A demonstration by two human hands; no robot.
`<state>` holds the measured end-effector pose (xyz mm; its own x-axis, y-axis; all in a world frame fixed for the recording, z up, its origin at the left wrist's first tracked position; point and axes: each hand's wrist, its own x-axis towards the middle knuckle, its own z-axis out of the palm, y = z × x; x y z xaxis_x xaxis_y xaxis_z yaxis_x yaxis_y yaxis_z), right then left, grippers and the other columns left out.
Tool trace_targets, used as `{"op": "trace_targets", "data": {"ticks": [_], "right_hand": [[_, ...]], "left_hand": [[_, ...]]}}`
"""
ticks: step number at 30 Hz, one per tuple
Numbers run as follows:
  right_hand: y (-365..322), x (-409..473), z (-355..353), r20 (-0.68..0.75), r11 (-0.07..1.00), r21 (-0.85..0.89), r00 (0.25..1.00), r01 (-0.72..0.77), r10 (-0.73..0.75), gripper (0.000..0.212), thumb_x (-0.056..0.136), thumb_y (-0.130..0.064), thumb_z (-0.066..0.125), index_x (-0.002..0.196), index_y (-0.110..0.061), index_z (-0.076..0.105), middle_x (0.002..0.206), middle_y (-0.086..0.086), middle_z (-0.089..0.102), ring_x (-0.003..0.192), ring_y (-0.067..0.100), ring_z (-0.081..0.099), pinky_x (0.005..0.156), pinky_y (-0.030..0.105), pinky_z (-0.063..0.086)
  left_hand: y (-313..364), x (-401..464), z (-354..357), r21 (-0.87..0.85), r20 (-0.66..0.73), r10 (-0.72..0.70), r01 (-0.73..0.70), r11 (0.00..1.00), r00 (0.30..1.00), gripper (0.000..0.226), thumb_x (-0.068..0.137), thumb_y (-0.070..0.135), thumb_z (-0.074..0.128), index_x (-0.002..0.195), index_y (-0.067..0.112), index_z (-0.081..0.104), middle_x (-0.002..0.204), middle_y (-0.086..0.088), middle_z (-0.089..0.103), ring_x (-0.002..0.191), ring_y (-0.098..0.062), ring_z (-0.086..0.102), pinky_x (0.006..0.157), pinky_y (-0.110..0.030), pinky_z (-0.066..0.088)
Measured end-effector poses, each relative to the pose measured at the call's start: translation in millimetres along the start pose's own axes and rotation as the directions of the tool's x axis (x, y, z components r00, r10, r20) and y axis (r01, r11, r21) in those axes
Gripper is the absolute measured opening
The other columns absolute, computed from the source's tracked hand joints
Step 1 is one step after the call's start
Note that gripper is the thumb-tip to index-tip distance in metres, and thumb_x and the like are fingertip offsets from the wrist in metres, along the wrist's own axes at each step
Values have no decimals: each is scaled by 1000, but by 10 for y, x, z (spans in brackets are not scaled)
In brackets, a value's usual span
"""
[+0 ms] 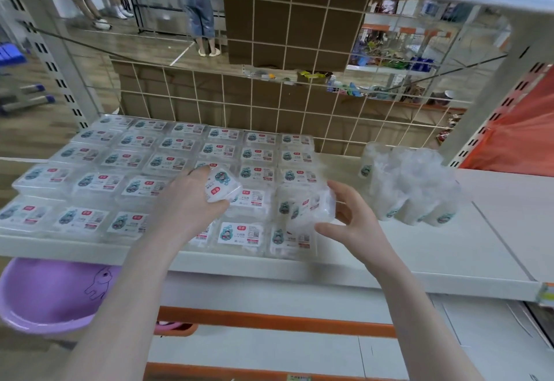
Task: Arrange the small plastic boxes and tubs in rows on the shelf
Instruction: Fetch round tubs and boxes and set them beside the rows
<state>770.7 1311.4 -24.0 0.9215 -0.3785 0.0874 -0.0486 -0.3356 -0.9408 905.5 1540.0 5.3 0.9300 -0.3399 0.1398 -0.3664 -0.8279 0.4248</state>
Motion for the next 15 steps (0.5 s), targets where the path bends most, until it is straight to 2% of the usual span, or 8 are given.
{"op": "trace_targets", "data": {"ticks": [4,8,11,15], "right_hand": [[102,-48,-79,6,997,-76,1000,-19,20,72,72,-6,76,131,-31,43,121,-10,57,107,-2,56,88,9,44],[172,-30,-90,2,982,-187,999,-33,34,74,71,-7,76,136,-18,42,118,-8,59,106,1,55,86,13,43],[192,24,-51,15,956,-294,1000,-14,19,67,72,-9,75,131,-24,46,115,-9,58,101,1,53,91,21,41],[221,86,-10,46,895,-445,998,-18,43,76,74,-15,73,141,-10,39,133,2,50,119,15,48,97,22,37]], "left_hand": [[60,3,22,15,0,3,-3,1000,1000,66,79,35,69,136,14,46,128,-12,52,115,-31,50,86,-37,41],[98,7,46,34,4,12,-12,999,1000,58,78,36,69,129,14,51,123,-12,55,108,-30,53,76,-33,37],[101,5,58,36,14,9,-9,999,1000,61,78,37,68,133,16,48,124,-9,54,109,-29,53,73,-31,34],[109,7,60,38,13,14,-15,999,1000,64,79,37,68,134,15,46,128,-9,53,112,-29,52,80,-34,39]]}}
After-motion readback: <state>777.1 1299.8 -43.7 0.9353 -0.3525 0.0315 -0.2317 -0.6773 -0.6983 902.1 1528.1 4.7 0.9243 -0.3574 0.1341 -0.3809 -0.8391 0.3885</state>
